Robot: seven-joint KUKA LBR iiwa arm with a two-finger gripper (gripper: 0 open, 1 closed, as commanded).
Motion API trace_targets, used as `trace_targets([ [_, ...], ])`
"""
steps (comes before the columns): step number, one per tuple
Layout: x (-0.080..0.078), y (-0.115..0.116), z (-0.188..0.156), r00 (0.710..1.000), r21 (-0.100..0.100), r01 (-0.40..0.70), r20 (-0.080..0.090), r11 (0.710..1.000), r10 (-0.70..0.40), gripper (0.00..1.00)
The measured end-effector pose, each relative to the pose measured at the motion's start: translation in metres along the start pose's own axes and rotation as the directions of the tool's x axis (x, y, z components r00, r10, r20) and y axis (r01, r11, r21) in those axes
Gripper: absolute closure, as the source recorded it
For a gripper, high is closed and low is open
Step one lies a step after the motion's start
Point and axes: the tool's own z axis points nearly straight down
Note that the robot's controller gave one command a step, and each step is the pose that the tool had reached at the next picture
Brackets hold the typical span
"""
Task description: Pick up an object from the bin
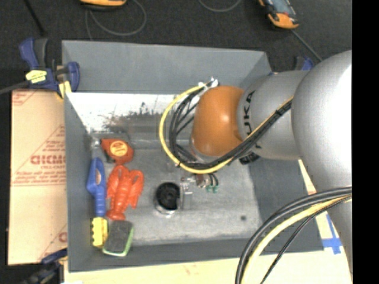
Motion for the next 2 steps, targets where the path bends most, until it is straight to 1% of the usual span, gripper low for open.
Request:
trace_targets([
  [1,0.0262,0.0427,0.0116,0.989,-0.002,0.148,-0.002,0.989,-0.148,1.0],
  [2,0.0262,0.0426,0.0116,0.989,-0.002,0.147,-0.002,0.989,-0.147,1.0],
])
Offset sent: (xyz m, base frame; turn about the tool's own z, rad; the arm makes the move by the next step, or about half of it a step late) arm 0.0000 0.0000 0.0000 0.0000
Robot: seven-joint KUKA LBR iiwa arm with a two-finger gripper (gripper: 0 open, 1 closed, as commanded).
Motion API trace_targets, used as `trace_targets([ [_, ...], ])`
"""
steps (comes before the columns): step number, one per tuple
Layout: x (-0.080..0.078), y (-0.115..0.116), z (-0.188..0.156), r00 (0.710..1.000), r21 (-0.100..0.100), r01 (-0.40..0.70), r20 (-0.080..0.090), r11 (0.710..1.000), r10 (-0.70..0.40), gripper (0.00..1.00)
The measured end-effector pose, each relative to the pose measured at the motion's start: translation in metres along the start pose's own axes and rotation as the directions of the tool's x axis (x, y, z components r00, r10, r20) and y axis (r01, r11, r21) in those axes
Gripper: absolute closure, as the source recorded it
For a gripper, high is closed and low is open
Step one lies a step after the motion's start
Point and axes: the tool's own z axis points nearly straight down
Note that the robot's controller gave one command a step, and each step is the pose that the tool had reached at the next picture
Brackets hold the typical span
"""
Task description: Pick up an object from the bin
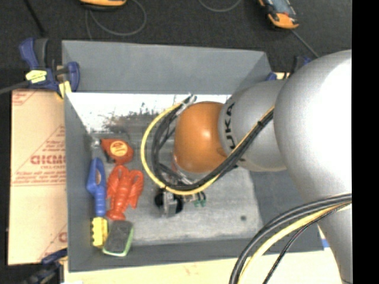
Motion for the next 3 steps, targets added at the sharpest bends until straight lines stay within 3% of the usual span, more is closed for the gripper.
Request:
trace_targets([
  [1,0.016,-0.003,-0.041,1.0,0.0,-0.026,-0.008,1.0,0.026,1.0],
  [2,0.01,-0.015,-0.062,0.999,0.002,-0.03,0.012,1.0,0.03,1.0],
  [3,0.032,-0.032,-0.063,1.0,0.002,-0.024,-0.006,1.0,0.024,1.0],
])
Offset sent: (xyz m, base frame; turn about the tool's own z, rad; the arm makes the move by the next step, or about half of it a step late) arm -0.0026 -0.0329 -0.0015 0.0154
